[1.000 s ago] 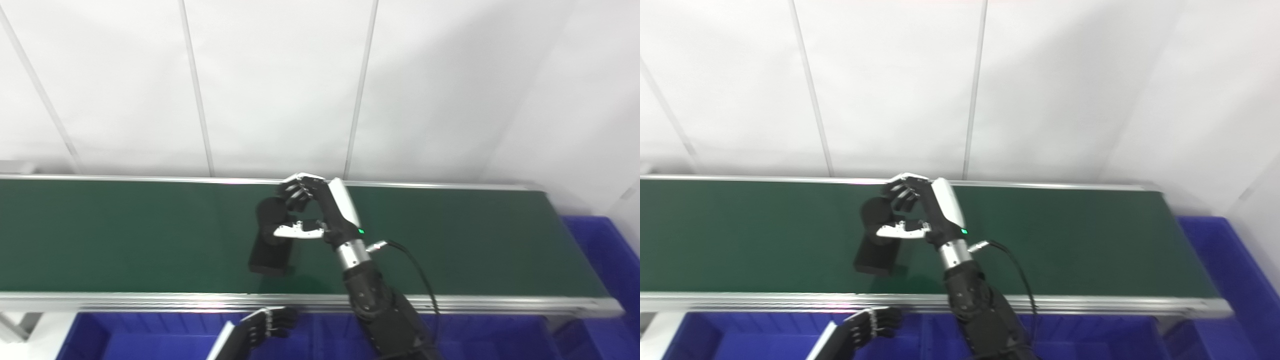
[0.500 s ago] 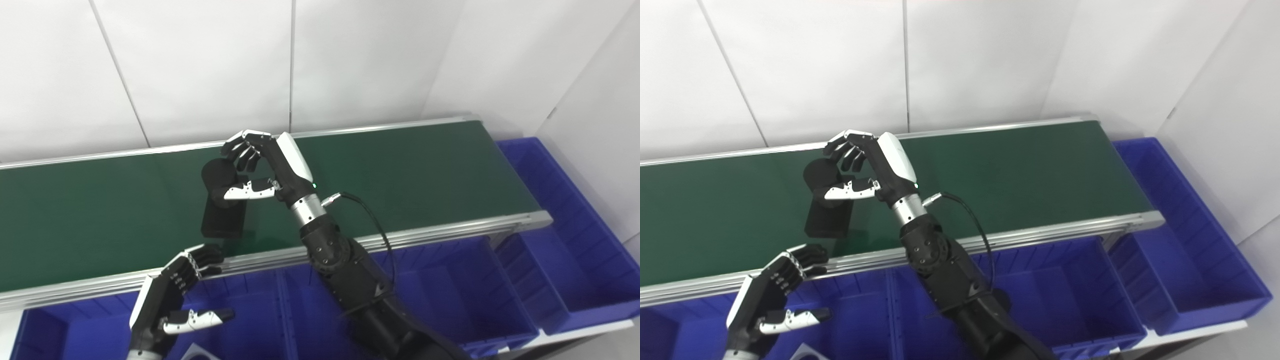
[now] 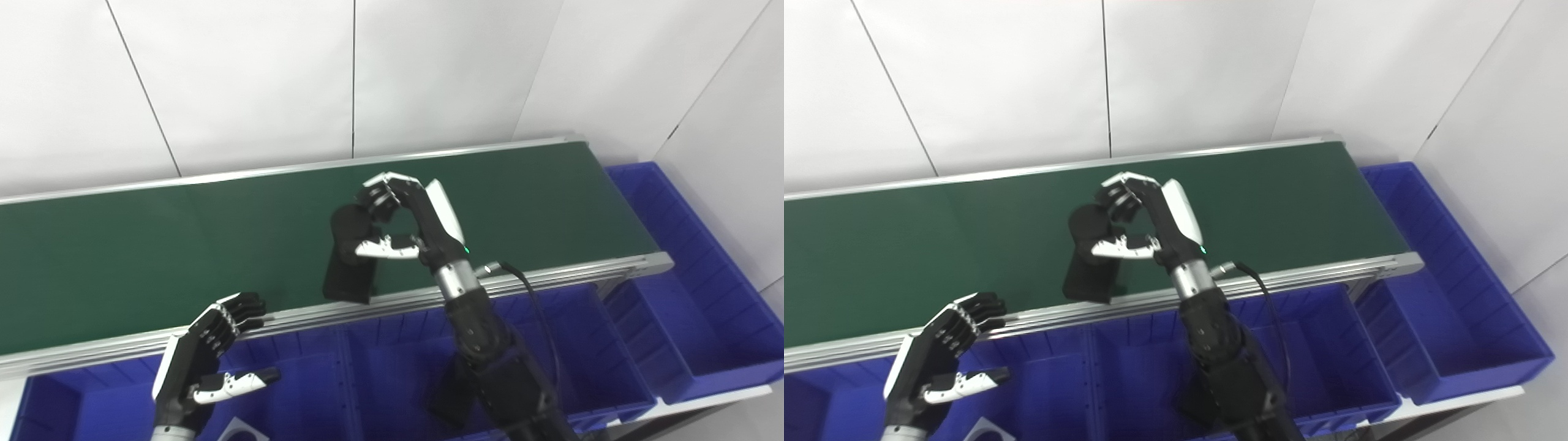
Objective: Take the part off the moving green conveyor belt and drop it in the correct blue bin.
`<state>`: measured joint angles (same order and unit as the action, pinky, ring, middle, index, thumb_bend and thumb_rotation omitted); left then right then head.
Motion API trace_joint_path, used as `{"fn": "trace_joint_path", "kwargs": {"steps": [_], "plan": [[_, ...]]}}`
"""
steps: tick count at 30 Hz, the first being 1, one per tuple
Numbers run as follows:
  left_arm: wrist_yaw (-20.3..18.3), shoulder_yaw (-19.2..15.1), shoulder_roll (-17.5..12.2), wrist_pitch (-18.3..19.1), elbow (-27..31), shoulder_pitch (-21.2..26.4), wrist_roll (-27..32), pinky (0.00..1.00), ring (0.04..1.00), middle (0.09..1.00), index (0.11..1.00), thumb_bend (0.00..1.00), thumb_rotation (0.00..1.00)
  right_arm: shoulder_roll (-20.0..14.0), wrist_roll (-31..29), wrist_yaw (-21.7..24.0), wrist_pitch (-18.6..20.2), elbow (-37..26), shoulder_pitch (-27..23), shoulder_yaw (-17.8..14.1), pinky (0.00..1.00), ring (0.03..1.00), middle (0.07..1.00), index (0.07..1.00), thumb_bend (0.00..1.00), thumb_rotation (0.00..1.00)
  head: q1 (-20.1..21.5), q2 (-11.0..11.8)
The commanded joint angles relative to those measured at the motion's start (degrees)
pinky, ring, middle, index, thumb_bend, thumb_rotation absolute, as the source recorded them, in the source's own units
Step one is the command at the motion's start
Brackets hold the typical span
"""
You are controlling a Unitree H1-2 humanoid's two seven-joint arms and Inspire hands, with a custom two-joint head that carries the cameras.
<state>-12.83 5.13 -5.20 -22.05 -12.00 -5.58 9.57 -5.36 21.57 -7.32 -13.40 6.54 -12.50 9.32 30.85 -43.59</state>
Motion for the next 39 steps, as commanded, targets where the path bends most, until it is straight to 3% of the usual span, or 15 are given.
{"fn": "trace_joint_path", "kwargs": {"steps": [1, 6, 14, 22, 30, 34, 39], "plan": [[-0.8, -0.4, -0.1, -0.8, 1.3, 0.6, 0.9, 0.69, 0.717, 0.706, 0.697, 0.90, 0.01, -0.9, -0.6, 0.4, 1.0, -3.3, 0.3, -1.4, 0.32, 0.404, 0.480, 0.529, 0.52, 0.00, 0.0, -0.1], [-0.9, -0.7, 0.1, -0.7, 1.7, 0.4, 1.0, 0.68, 0.713, 0.702, 0.692, 0.91, 0.01, -3.0, -0.2, 1.0, 3.3, -8.1, 4.4, -4.1, 0.32, 0.401, 0.483, 0.531, 0.51, 0.00, -0.1, -0.4], [-1.2, -1.3, -0.2, 0.0, 2.2, 0.2, 1.4, 0.67, 0.707, 0.691, 0.686, 0.92, 0.01, -5.9, -1.5, 1.3, 4.3, -13.0, 10.5, -9.6, 0.34, 0.412, 0.479, 0.530, 0.52, 0.00, 0.3, -0.9], [-1.0, -1.8, -0.6, 0.6, 2.7, 0.0, 0.8, 0.66, 0.695, 0.684, 0.680, 0.94, 0.05, -7.2, -0.6, 0.6, 5.2, -16.0, 15.8, -12.9, 0.34, 0.412, 0.479, 0.525, 0.52, 0.00, 1.3, -1.2], [-1.4, -2.4, -1.3, 1.6, 2.7, 0.0, 1.1, 0.67, 0.709, 0.695, 0.686, 0.94, 0.07, -6.5, -2.9, -1.7, 3.4, -12.2, 20.0, -17.9, 0.35, 0.419, 0.489, 0.517, 0.52, 0.00, 2.5, -1.5], [-2.1, -2.6, -1.6, 2.0, 2.3, 0.3, 2.2, 0.68, 0.714, 0.693, 0.685, 0.94, 0.05, -6.9, -3.0, -3.0, 2.8, -10.1, 21.4, -19.3, 0.42, 0.418, 0.472, 0.528, 0.52, 0.00, 2.6, -1.5], [-1.9, -2.7, -2.0, 1.8, 2.1, 0.3, 1.1, 0.67, 0.713, 0.696, 0.688, 0.93, 0.07, -8.9, -1.1, -4.9, 2.3, -6.5, 22.9, -20.6, 0.38, 0.425, 0.487, 0.516, 0.52, 0.00, 2.9, -1.4]]}}
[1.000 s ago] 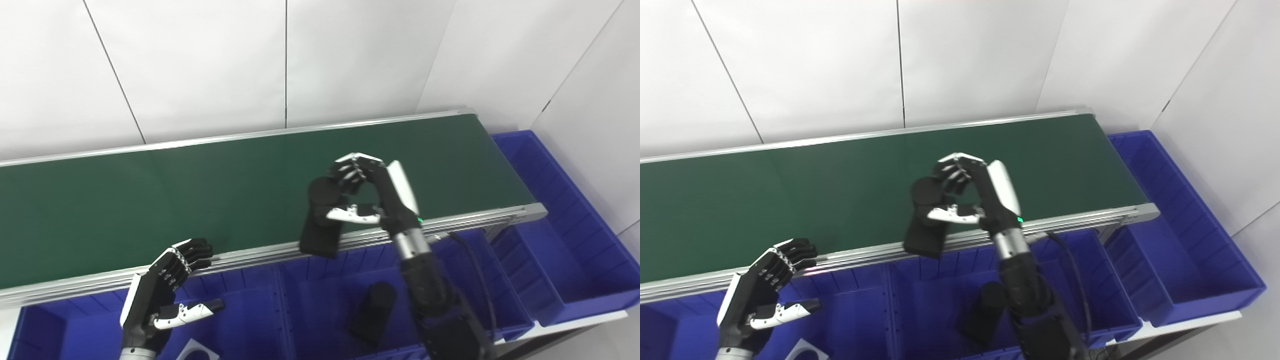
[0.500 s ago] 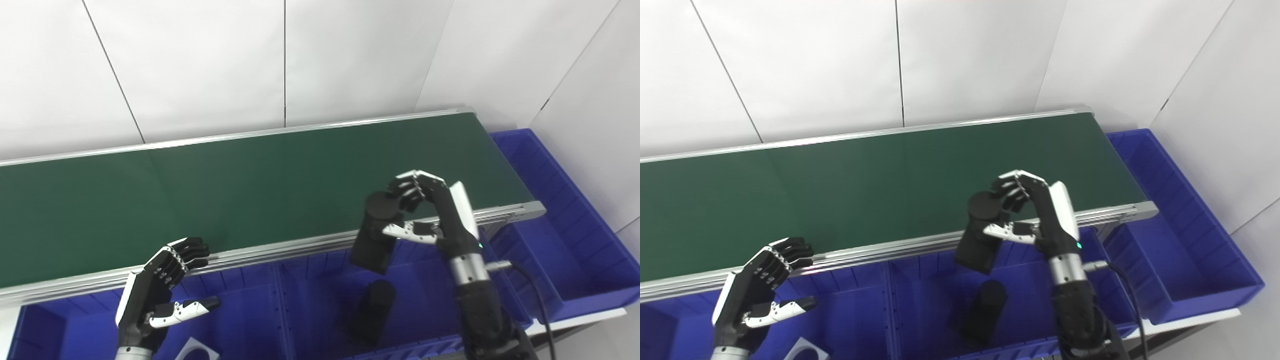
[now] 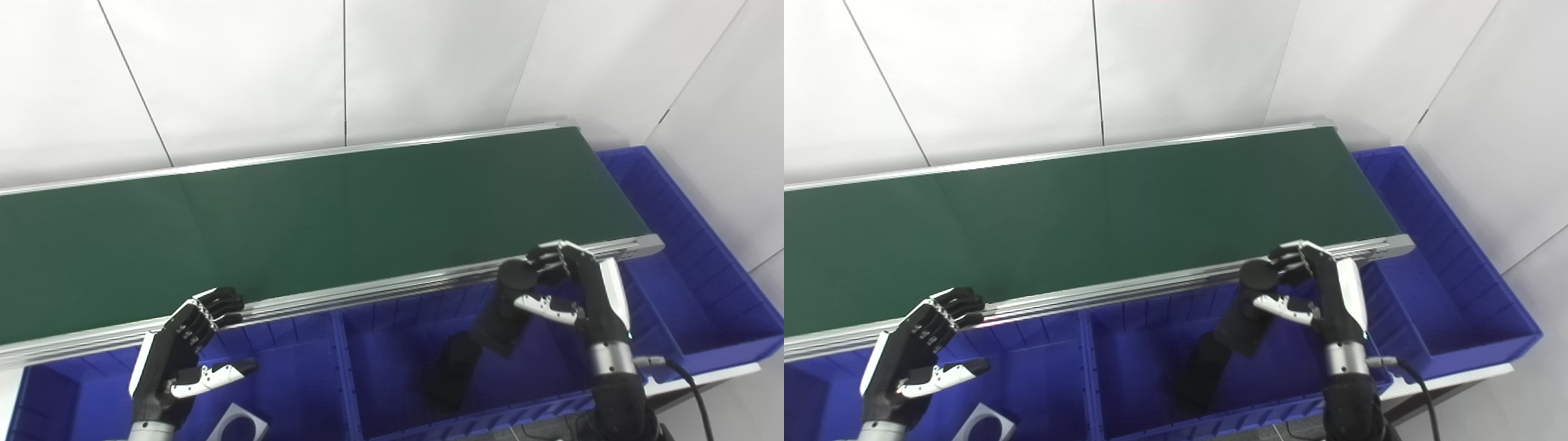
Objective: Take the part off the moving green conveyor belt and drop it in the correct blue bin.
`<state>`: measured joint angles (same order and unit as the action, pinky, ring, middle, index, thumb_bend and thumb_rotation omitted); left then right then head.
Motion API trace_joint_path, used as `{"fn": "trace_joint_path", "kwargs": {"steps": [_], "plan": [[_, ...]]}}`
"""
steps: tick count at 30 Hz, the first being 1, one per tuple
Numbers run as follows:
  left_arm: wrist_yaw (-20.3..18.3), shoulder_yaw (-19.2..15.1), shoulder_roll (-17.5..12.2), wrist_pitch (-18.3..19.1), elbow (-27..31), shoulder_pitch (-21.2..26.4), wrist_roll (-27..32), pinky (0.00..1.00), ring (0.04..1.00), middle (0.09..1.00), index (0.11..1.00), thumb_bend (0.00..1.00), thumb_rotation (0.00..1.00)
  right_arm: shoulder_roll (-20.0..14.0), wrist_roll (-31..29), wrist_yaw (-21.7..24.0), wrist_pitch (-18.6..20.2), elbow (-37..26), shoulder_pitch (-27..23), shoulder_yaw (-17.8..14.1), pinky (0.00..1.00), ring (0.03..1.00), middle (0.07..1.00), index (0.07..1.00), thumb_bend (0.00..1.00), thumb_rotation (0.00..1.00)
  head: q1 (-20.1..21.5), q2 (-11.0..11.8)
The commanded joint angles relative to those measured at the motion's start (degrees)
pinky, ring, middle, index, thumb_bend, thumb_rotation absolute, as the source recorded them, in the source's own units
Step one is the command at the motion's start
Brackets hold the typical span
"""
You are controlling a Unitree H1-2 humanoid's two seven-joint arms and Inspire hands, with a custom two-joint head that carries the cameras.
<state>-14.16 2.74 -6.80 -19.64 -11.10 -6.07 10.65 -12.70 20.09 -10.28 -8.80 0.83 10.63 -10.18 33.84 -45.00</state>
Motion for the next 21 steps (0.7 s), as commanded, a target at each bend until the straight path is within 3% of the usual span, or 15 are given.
{"fn": "trace_joint_path", "kwargs": {"steps": [1, 6, 21], "plan": [[-0.6, -0.3, -0.5, -0.5, 1.2, 0.8, 0.1, 0.67, 0.713, 0.697, 0.689, 0.93, 0.07, -1.7, 0.6, -2.2, -2.1, -0.3, 0.0, -1.4, 0.39, 0.437, 0.489, 0.505, 0.52, 0.00, -0.1, 0.0], [-0.7, -0.5, -0.8, -0.1, 1.3, 0.8, 0.4, 0.67, 0.710, 0.694, 0.687, 0.94, 0.07, -2.2, -0.3, -2.9, -1.5, 2.9, 0.6, -2.6, 0.38, 0.430, 0.487, 0.511, 0.52, 0.00, 0.2, -0.2], [-1.5, -1.2, -1.4, 1.2, 1.3, 0.6, 0.7, 0.67, 0.711, 0.699, 0.689, 0.94, 0.10, -3.2, 1.3, -6.2, -1.7, 11.2, 0.3, -2.3, 0.36, 0.419, 0.486, 0.516, 0.52, 0.00, 1.0, -0.5]]}}
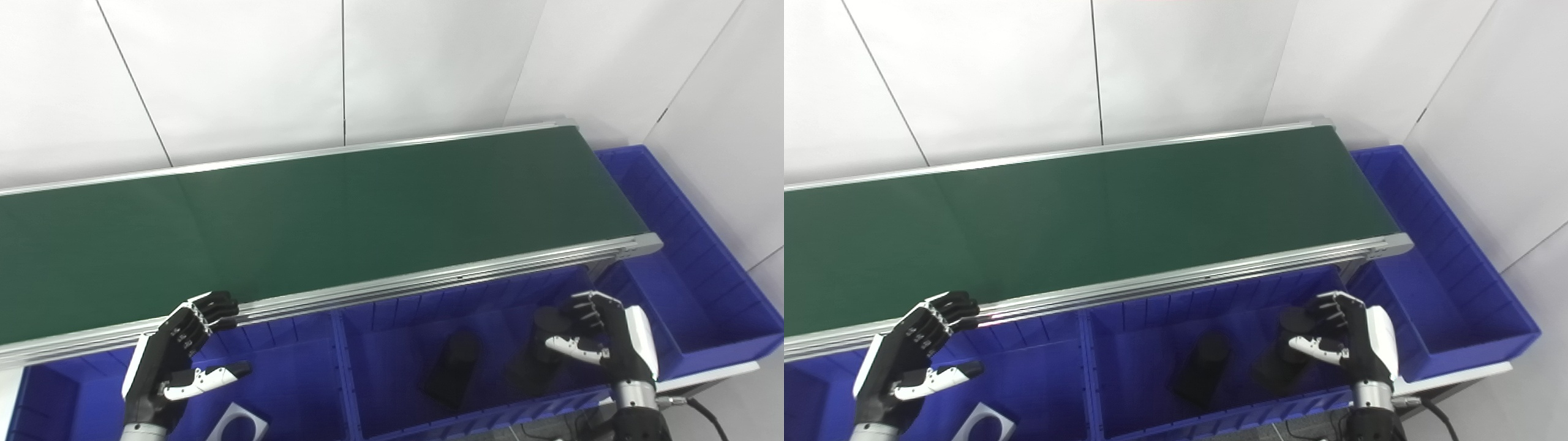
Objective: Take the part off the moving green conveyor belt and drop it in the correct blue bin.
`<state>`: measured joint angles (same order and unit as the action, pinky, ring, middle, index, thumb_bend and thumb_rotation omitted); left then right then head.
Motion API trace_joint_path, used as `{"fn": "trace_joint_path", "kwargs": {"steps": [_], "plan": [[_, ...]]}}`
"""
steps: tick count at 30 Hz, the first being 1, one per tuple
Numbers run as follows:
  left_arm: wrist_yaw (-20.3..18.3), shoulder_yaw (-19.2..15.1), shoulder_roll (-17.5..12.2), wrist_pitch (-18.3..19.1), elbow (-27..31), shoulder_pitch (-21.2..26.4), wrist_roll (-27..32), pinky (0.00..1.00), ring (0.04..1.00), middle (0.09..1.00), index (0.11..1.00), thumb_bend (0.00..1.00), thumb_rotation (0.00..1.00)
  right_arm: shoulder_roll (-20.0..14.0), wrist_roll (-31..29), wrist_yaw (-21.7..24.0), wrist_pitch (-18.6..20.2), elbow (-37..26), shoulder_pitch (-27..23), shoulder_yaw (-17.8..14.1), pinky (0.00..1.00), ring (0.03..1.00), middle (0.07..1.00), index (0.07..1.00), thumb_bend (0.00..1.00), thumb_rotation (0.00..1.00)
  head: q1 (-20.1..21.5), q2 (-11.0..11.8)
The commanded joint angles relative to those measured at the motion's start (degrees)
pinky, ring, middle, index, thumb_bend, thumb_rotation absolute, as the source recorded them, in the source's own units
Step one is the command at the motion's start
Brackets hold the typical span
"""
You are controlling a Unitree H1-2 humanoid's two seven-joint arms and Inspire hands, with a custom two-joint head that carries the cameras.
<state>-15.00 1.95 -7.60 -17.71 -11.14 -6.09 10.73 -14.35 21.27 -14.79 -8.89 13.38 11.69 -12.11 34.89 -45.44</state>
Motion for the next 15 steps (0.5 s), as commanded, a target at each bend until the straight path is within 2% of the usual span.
{"fn": "trace_joint_path", "kwargs": {"steps": [1, 11, 12, 14, 15], "plan": [[-0.6, -0.4, -0.7, -0.9, 1.4, 0.6, 0.4, 0.67, 0.712, 0.701, 0.690, 0.94, 0.10, -1.5, -0.2, -1.6, -1.6, -1.5, -0.7, -0.4, 0.37, 0.421, 0.486, 0.515, 0.52, 0.00, -0.3, -0.3], [-0.6, -0.3, -0.4, -0.7, 2.1, 0.3, 0.2, 0.66, 0.706, 0.693, 0.681, 0.94, 0.09, -1.8, 0.2, -1.3, -1.8, -2.0, -0.1, 0.0, 0.42, 0.444, 0.523, 0.490, 0.52, 0.00, -0.7, -0.3], [-0.6, -0.3, -0.4, -1.0, 2.0, 0.4, 0.0, 0.66, 0.709, 0.695, 0.682, 0.93, 0.09, -1.8, 0.2, -1.3, -1.9, -2.0, 0.0, 0.1, 0.45, 0.518, 0.558, 0.489, 0.52, 0.05, -0.7, -0.3], [-0.7, -0.2, -0.4, -1.1, 1.9, 0.4, 0.0, 0.67, 0.711, 0.696, 0.682, 0.93, 0.09, -2.1, 0.2, -1.4, -2.6, -1.7, 0.2, 0.2, 0.48, 0.566, 0.620, 0.493, 0.52, 0.11, -0.8, -0.2], [-0.7, -0.2, -0.3, -1.0, 2.0, 0.3, 0.0, 0.67, 0.711, 0.696, 0.681, 0.93, 0.08, -2.2, 0.2, -1.6, -3.2, -1.5, 0.2, 0.3, 0.51, 0.592, 0.649, 0.577, 0.71, 0.16, -0.9, -0.2]]}}
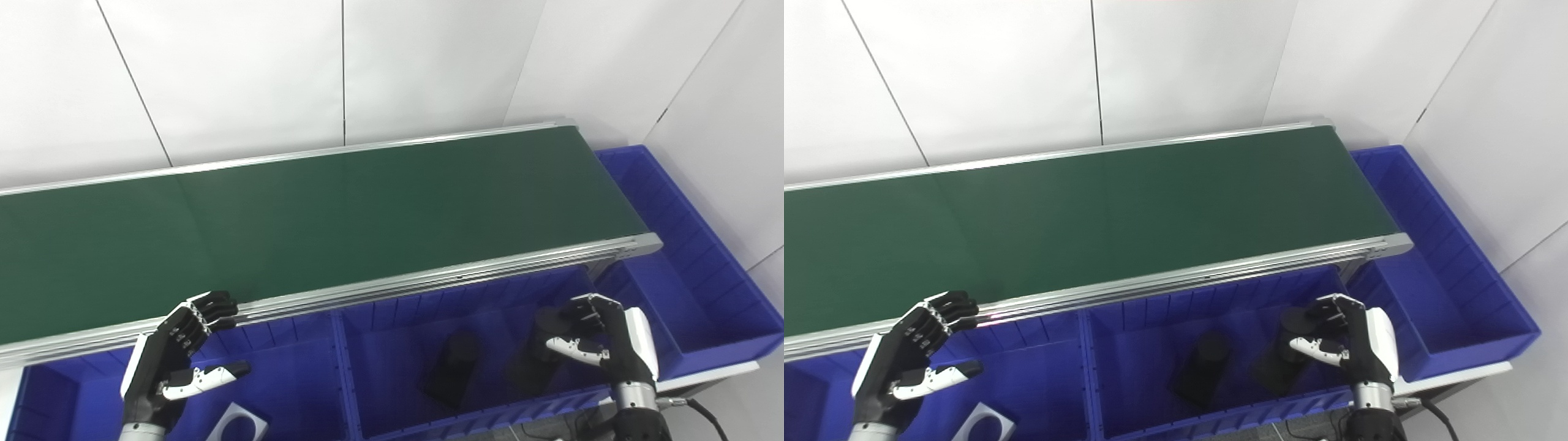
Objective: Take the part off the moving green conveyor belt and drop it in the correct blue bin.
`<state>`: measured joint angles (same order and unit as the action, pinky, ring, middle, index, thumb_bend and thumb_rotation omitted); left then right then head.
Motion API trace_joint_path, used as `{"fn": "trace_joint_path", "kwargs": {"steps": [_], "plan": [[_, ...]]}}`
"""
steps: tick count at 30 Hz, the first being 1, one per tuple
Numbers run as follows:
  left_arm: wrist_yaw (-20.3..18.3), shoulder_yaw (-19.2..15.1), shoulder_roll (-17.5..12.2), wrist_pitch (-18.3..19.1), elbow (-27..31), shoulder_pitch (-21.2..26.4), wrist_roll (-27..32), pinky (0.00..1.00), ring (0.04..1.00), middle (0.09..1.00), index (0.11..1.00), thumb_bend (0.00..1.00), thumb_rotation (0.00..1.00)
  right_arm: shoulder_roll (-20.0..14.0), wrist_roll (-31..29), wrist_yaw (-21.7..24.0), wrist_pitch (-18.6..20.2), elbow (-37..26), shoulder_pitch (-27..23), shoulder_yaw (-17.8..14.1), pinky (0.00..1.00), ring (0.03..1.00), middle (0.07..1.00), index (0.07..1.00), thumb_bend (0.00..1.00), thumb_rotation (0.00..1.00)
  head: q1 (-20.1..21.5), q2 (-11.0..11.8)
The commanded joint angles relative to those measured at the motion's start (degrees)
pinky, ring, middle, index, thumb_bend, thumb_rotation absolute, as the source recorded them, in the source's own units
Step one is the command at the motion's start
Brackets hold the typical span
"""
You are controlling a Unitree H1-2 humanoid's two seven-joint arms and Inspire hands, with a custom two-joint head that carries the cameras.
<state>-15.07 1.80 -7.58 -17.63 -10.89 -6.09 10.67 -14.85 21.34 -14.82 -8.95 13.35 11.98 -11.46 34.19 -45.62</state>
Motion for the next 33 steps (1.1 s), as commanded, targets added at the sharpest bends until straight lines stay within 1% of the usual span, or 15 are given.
{"fn": "trace_joint_path", "kwargs": {"steps": [1, 2, 4, 6, 12, 16, 19, 22, 23, 27, 30, 32, 33], "plan": [[-0.5, 0.0, -0.3, -1.2, 1.8, 0.3, 0.0, 0.67, 0.712, 0.696, 0.680, 0.93, 0.08, -1.8, 0.0, -1.5, -3.3, -1.3, 0.0, -0.3, 0.53, 0.615, 0.674, 0.635, 0.83, 0.20, -0.2, -0.1], [-0.5, 0.0, -0.3, -1.2, 1.9, 0.3, -0.2, 0.67, 0.710, 0.695, 0.680, 0.93, 0.07, -1.8, -0.2, -1.4, -3.2, -1.4, 0.1, -0.3, 0.56, 0.646, 0.701, 0.670, 0.88, 0.24, -0.3, -0.1], [-0.5, 0.1, -0.3, -1.3, 1.9, 0.3, -0.2, 0.67, 0.708, 0.694, 0.679, 0.93, 0.08, -1.8, -0.7, -1.1, -3.2, -1.6, 0.2, -0.2, 0.63, 0.707, 0.748, 0.719, 0.95, 0.29, -0.4, -0.1], [-0.4, 0.1, -0.2, -1.5, 1.9, 0.3, -0.4, 0.67, 0.709, 0.693, 0.679, 0.93, 0.08, -1.9, -1.0, -1.0, -3.8, -1.6, 0.3, -0.1, 0.67, 0.754, 0.782, 0.746, 0.99, 0.32, -0.4, -0.1], [-0.5, 0.0, -0.3, -1.6, 1.7, 0.3, -0.4, 0.66, 0.709, 0.695, 0.682, 0.93, 0.08, -2.3, -1.7, -0.9, -4.7, -1.1, 0.2, 0.6, 0.69, 0.790, 0.809, 0.762, 1.00, 0.35, -0.4, -0.1], [-0.6, -0.1, -0.2, -1.3, 2.0, 0.4, 0.0, 0.66, 0.708, 0.697, 0.683, 0.93, 0.08, -2.2, -2.1, -1.0, -5.9, -1.2, 0.2, 0.8, 0.67, 0.772, 0.801, 0.762, 1.00, 0.34, -0.7, -0.1], [-0.9, -0.1, -0.3, -1.2, 1.6, 0.7, 0.5, 0.67, 0.710, 0.699, 0.685, 0.93, 0.07, -1.2, -2.2, -0.7, -5.1, -3.9, 0.4, 1.1, 0.67, 0.752, 0.795, 0.761, 1.00, 0.34, -0.9, 0.2], [-1.1, 0.0, -0.4, -1.3, 1.1, 1.0, 0.7, 0.67, 0.712, 0.699, 0.684, 0.93, 0.08, -0.3, -2.2, 0.5, -4.1, -8.0, 0.9, 2.2, 0.68, 0.755, 0.807, 0.768, 1.00, 0.31, -1.4, 0.4], [-1.2, -0.1, -0.4, -1.6, 0.7, 1.2, 0.7, 0.67, 0.711, 0.697, 0.684, 0.93, 0.08, 0.0, -2.4, 1.1, -3.7, -9.6, 1.1, 2.6, 0.68, 0.755, 0.803, 0.773, 1.00, 0.30, -1.6, 0.5], [-1.4, -0.2, -0.3, -2.9, -0.9, 1.9, 0.3, 0.67, 0.700, 0.688, 0.679, 0.95, 0.08, 1.4, -4.1, 3.2, -6.0, -14.7, 1.1, 5.4, 0.64, 0.730, 0.783, 0.767, 1.00, 0.28, -2.4, 0.8], [-1.6, -0.2, -0.2, -3.5, -1.7, 2.2, 0.2, 0.67, 0.702, 0.690, 0.679, 0.95, 0.08, 2.7, -4.1, 4.3, -5.3, -17.9, 1.0, 7.3, 0.66, 0.726, 0.766, 0.747, 1.00, 0.29, -2.8, 0.9], [-1.2, -0.1, -0.3, -3.8, -1.9, 2.2, -0.6, 0.67, 0.701, 0.691, 0.679, 0.95, 0.09, 4.5, -4.5, 4.7, -5.7, -19.5, 0.6, 8.8, 0.67, 0.724, 0.754, 0.737, 1.00, 0.28, -3.6, 1.1], [-1.0, -0.1, -0.3, -4.1, -2.1, 2.2, -1.2, 0.66, 0.699, 0.690, 0.678, 0.95, 0.09, 5.6, -4.3, 4.8, -6.3, -20.1, 0.3, 10.0, 0.67, 0.722, 0.749, 0.734, 0.99, 0.28, -4.4, 1.2]]}}
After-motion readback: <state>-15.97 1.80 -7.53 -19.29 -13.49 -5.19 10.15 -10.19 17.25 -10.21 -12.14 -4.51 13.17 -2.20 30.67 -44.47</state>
